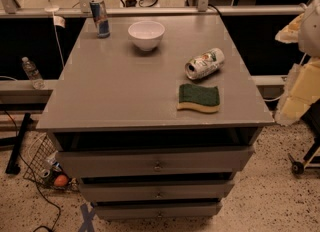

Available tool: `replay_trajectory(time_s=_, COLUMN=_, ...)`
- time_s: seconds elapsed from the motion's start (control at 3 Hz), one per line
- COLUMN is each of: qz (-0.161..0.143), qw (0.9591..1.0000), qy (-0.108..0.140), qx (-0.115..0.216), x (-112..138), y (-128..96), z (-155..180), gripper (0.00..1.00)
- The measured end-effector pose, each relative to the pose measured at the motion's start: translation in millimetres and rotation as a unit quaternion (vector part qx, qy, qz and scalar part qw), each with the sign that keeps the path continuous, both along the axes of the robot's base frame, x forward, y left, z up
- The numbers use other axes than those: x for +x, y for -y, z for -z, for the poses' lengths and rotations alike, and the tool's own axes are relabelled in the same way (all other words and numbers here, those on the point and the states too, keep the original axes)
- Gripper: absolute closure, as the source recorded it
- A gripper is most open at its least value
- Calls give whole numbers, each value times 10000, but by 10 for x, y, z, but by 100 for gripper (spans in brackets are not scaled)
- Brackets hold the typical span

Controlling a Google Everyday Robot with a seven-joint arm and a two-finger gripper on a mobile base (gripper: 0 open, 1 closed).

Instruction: Pick sponge

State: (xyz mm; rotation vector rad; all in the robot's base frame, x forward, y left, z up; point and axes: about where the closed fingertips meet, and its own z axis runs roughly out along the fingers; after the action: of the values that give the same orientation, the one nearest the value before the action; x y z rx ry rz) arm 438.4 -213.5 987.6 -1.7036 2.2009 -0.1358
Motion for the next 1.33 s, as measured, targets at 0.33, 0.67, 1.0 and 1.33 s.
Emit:
replay_trajectory(time_s=0.33, qz=-18, qw=10000, qy=-11, qx=39, x=36, y=-17, z=30, gripper=0)
replay_trajectory(time_s=0.67, qz=-63, qw=9999, qy=-46, qx=137, x=127, y=-61, z=108, gripper=0)
replay_trajectory(time_s=1.0, qz=-55, qw=9992, qy=-187, qx=346, x=346, y=-177, z=394, gripper=0)
replay_trajectory(time_s=1.33, qz=-49, qw=9984, qy=-288, qx=486, x=634, y=-300, z=731, gripper=0)
